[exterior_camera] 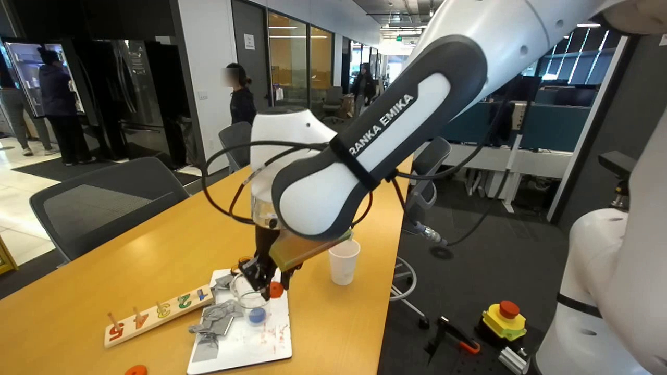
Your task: Pick up the orange tokens and put them in the white cup. Pick up the blue token and put it in the colourless cup.
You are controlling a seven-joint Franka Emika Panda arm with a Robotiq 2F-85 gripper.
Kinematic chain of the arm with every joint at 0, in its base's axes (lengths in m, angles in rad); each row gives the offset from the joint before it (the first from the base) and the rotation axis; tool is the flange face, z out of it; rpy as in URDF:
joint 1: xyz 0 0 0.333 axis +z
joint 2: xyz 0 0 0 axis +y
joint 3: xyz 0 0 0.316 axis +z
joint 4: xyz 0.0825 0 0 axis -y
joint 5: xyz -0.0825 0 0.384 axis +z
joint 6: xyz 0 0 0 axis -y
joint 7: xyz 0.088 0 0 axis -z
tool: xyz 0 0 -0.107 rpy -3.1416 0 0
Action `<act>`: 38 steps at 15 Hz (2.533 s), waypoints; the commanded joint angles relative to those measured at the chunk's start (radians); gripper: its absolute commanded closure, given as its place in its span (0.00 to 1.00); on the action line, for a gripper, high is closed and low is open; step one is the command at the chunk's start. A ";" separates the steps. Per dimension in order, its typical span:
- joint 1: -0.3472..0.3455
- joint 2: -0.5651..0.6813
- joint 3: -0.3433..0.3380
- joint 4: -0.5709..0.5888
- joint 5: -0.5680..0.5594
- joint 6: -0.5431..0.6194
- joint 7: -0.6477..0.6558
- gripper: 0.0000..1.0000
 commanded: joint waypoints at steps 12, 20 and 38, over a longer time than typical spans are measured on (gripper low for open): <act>-0.332 -0.110 -0.056 -0.061 -0.135 -0.032 0.054 0.78; -0.345 -0.021 -0.096 -0.052 -0.161 -0.033 0.076 0.78; -0.225 0.006 -0.042 0.041 -0.087 0.004 -0.042 0.00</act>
